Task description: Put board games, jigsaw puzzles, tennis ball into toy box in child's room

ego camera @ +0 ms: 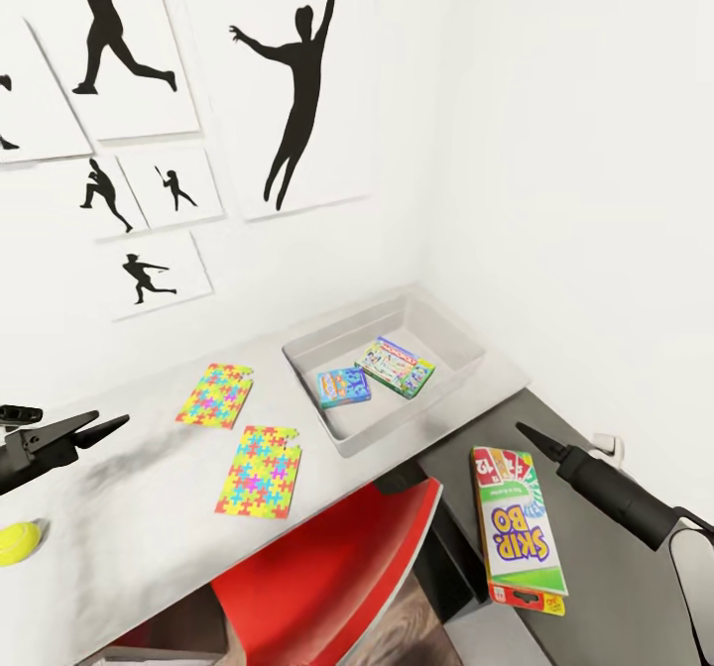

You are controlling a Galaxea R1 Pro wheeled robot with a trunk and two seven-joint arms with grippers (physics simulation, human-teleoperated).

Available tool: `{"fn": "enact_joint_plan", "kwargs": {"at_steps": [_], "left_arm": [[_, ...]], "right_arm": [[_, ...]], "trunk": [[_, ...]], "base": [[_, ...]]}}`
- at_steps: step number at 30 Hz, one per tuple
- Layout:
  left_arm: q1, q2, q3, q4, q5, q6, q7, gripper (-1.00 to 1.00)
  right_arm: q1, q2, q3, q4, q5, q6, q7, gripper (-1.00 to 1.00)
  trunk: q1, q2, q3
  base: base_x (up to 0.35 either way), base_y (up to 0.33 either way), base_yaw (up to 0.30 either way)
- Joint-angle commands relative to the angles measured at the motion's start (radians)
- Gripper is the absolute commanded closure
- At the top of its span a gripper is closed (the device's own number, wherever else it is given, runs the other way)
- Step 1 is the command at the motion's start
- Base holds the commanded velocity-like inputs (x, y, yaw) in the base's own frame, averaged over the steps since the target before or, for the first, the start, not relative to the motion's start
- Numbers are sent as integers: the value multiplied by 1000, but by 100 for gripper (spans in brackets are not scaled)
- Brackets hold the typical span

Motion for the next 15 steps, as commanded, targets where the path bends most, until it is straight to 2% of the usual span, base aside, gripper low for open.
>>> {"fn": "enact_joint_plan", "kwargs": {"at_steps": [1,15], "left_arm": [[-1,0,0,0,-1,11,-4,-100],[-1,0,1,0,0,10,-4,-100]], "right_arm": [[-1,0,-1,0,-2,6,2,-100],[-1,1,-1,24,9,1,3,-100]], "trunk": [[1,-2,0],[1,-2,23]], "base": [[-20,0,0],[-3,0,0]]}}
